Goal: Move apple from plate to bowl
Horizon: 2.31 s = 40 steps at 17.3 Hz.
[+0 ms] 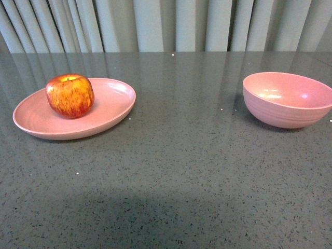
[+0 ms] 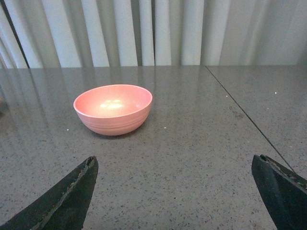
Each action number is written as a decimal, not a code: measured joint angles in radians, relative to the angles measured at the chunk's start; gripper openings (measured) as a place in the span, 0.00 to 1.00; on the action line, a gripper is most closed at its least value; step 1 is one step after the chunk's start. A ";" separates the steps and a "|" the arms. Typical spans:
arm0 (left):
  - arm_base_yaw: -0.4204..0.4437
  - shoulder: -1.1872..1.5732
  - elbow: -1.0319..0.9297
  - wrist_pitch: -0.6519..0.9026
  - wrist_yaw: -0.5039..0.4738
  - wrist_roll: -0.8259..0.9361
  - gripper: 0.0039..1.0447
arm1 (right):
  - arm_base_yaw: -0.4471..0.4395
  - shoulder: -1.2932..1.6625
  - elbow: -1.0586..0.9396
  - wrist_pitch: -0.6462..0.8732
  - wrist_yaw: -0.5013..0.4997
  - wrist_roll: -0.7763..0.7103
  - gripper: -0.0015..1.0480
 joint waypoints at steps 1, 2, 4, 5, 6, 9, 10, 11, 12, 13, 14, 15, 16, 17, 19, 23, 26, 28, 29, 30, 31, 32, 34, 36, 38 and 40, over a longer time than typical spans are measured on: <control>0.000 0.000 0.000 0.000 0.000 0.000 0.94 | 0.000 0.000 0.000 0.000 0.000 0.000 0.94; 0.000 0.000 0.000 0.000 0.000 0.000 0.94 | 0.000 0.000 0.000 0.000 0.000 0.000 0.94; 0.000 0.000 0.000 0.000 0.000 0.000 0.94 | 0.000 0.000 0.000 0.000 0.000 0.000 0.94; 0.000 0.000 0.000 0.000 0.000 0.000 0.94 | 0.000 0.000 0.000 0.000 0.000 0.000 0.94; 0.000 0.000 0.000 0.000 0.000 0.000 0.94 | 0.000 0.000 0.000 0.000 0.000 0.000 0.94; 0.000 0.000 0.000 0.000 0.000 0.000 0.94 | 0.000 0.000 0.000 0.000 0.000 0.000 0.94; 0.000 0.000 0.000 0.000 0.000 0.000 0.94 | 0.000 0.000 0.000 0.000 0.000 0.000 0.94; 0.000 0.000 0.000 0.000 0.000 0.000 0.94 | 0.000 0.000 0.000 0.000 0.000 0.000 0.94; 0.000 0.000 0.000 0.000 0.000 0.000 0.94 | 0.000 0.000 0.000 0.000 0.000 0.000 0.94; 0.000 0.000 0.000 0.000 0.000 0.000 0.94 | 0.000 0.000 0.000 0.000 0.000 0.000 0.94; 0.000 0.000 0.000 0.000 0.000 0.000 0.94 | 0.000 0.000 0.000 0.000 0.000 0.000 0.94; 0.000 0.000 0.000 0.000 0.000 0.000 0.94 | -0.004 0.003 0.003 -0.023 -0.014 0.008 0.94; 0.000 0.000 0.000 0.000 0.000 0.000 0.94 | -0.035 0.044 0.033 -0.122 -0.096 0.043 0.94; 0.000 0.000 0.000 0.000 0.000 0.000 0.94 | -0.055 0.112 0.057 -0.153 -0.142 0.086 0.94; 0.000 0.000 0.000 0.000 0.000 0.000 0.94 | -0.082 0.156 0.086 -0.090 -0.188 0.115 0.94; 0.000 0.000 0.000 0.000 0.000 0.000 0.94 | -0.131 0.396 0.234 0.122 -0.242 0.133 0.94; 0.000 0.000 0.000 0.000 0.000 0.000 0.94 | -0.015 1.239 0.858 0.158 -0.203 0.092 0.94; 0.000 0.000 0.000 0.000 0.000 0.000 0.94 | 0.003 1.358 0.963 0.093 -0.170 0.079 0.94; 0.000 0.000 0.000 0.000 0.000 0.000 0.94 | 0.008 1.409 1.007 0.067 -0.162 0.078 0.94; 0.000 0.000 0.000 0.000 0.000 0.000 0.94 | 0.010 1.457 1.048 0.041 -0.155 0.077 0.94; 0.000 0.000 0.000 0.000 0.000 0.000 0.94 | 0.020 1.502 1.078 0.035 -0.128 0.071 0.94; 0.000 0.000 0.000 0.000 0.000 0.000 0.94 | 0.022 1.553 1.109 0.010 -0.118 0.069 0.94; 0.000 0.000 0.000 0.000 0.000 0.000 0.94 | 0.034 1.619 1.130 -0.006 -0.089 0.060 0.94; 0.000 0.000 0.000 0.000 0.000 0.000 0.94 | 0.040 1.660 1.131 -0.011 -0.074 0.051 0.94; 0.000 0.000 0.000 0.000 0.000 0.000 0.94 | 0.047 1.698 1.131 -0.010 -0.071 0.052 0.94; 0.000 0.000 0.000 0.000 0.000 0.000 0.94 | 0.049 1.732 1.134 -0.001 -0.061 0.058 0.94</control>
